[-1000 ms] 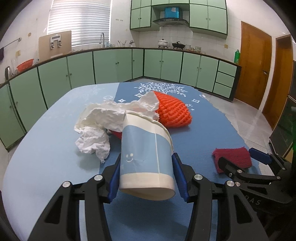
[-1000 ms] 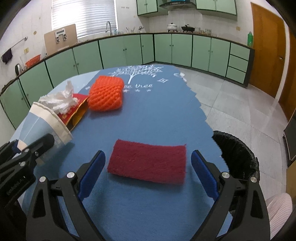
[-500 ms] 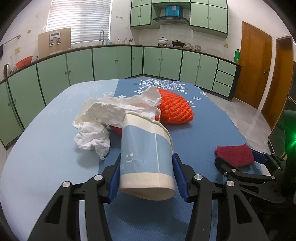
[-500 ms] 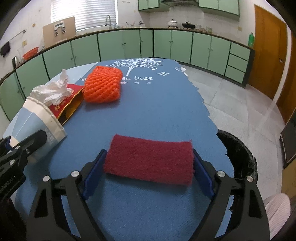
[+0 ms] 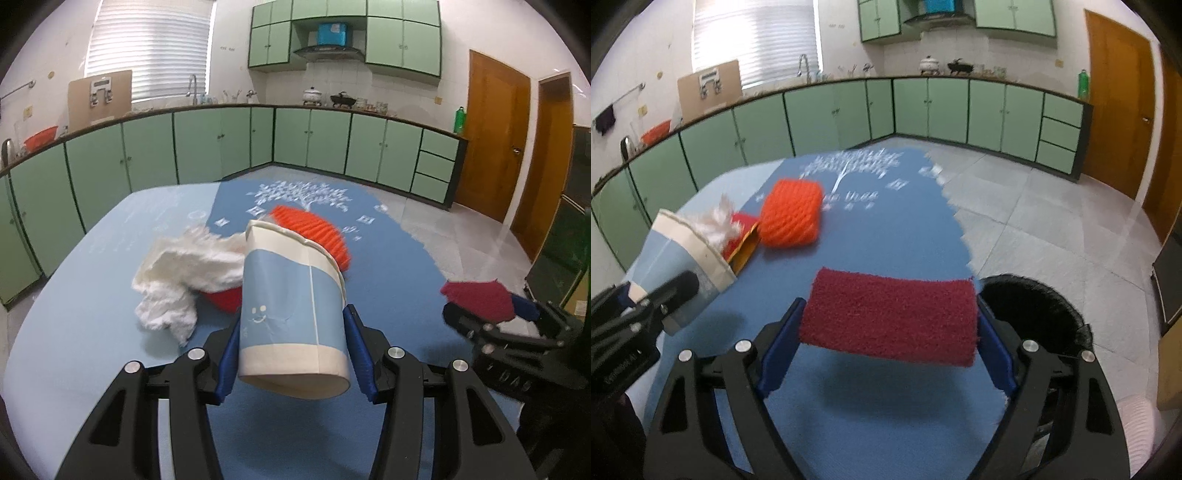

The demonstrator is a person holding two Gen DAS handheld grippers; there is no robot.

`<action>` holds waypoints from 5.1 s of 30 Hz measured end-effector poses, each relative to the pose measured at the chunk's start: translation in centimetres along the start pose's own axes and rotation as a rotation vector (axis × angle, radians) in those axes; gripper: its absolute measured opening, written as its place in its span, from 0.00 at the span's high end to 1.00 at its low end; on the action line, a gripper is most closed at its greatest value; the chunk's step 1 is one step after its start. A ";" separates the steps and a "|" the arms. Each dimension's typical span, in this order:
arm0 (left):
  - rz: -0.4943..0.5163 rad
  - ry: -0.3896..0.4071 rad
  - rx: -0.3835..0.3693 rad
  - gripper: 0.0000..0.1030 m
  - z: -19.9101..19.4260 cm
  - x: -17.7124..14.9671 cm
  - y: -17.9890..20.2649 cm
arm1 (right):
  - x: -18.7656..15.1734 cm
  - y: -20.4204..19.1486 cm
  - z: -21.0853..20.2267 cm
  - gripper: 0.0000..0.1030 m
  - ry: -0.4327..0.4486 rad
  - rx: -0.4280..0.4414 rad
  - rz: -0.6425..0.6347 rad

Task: Collect trash
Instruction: 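Carry the paper cup and red pad in both tools over the black bin, then open both tools to drop the cup and pad into the bin, then move the left tool to the white tissue while the right tool approaches the orange foam net, then close the left tool on the white tissue while the right tool grasps the orange foam net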

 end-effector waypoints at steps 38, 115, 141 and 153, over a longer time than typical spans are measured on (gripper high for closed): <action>0.184 -0.044 -0.327 0.49 9.4 3.1 23.8 | -0.7 23.7 -2.1 0.19 0.034 -0.240 0.139; -0.116 0.010 0.161 0.25 3.1 4.0 -10.6 | 5.0 -3.5 4.4 0.12 0.042 0.094 -0.055; -0.160 -0.016 0.123 0.90 5.0 3.8 -10.1 | 5.5 -3.8 6.1 0.12 0.022 0.112 -0.068; -0.163 -0.024 0.117 0.91 3.8 2.6 -10.5 | 6.4 -7.5 9.7 0.17 -0.025 0.175 -0.140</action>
Point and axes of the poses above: each gripper's, at about its wrist camera, not at the fingertips, and z roughly the way its jaws point, y to its right, x to its top, the point moved 3 cm from there along z, roughly the way its jaws point, and after that the axes turned 9 degrees about -z, right-handed, at the moved point
